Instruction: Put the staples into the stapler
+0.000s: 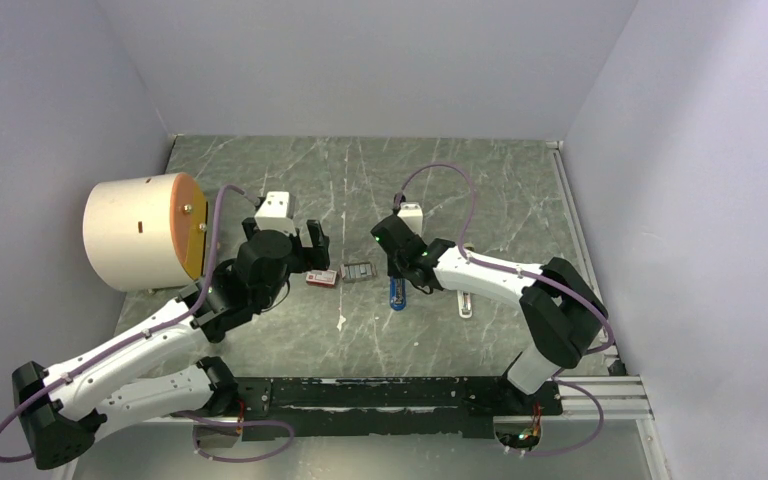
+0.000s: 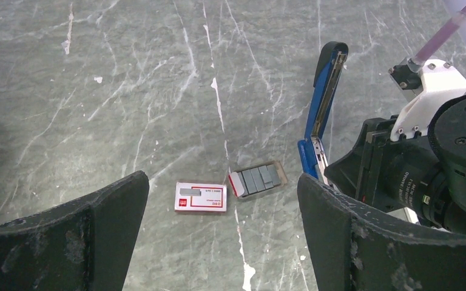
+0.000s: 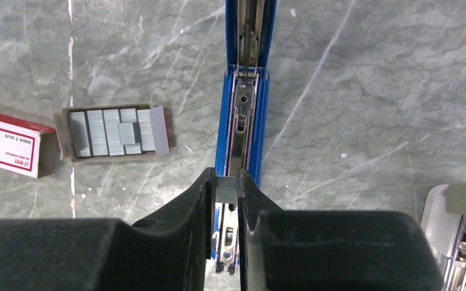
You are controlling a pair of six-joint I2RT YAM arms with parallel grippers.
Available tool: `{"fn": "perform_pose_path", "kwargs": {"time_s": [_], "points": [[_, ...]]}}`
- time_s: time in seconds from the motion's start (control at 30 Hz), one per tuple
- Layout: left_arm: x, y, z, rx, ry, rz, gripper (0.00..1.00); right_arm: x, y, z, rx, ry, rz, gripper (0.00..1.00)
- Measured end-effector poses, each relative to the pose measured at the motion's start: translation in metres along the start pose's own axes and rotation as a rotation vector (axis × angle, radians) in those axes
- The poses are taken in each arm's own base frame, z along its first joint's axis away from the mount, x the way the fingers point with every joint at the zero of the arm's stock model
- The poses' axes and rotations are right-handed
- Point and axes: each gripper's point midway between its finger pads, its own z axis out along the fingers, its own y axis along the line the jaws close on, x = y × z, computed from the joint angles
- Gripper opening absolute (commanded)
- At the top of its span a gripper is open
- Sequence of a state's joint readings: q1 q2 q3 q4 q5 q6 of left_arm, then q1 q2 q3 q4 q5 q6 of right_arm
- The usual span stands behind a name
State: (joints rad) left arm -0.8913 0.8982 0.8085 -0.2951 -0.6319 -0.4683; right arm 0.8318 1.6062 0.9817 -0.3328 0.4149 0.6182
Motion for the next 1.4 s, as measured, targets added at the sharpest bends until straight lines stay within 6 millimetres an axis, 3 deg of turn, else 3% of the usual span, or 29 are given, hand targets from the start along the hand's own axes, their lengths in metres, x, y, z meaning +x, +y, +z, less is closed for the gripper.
{"fn": "perform_pose_path", "kwargs": {"time_s": [0.2, 0.47, 1.4], "points": [[0.001, 0.000, 0.001, -0.003, 0.004, 0.002, 0.97, -0.006, 0.004, 0.003, -0.013, -0.026, -0.008, 0.18], [0.004, 0.001, 0.003, -0.010, 0.011, 0.008, 0.97, 0.003, 0.002, 0.012, 0.004, -0.002, -0.021, 0.18], [0.005, 0.001, 0.004, -0.012, 0.015, 0.007, 0.97, 0.007, -0.005, 0.010, -0.003, -0.016, -0.021, 0.17]]}}
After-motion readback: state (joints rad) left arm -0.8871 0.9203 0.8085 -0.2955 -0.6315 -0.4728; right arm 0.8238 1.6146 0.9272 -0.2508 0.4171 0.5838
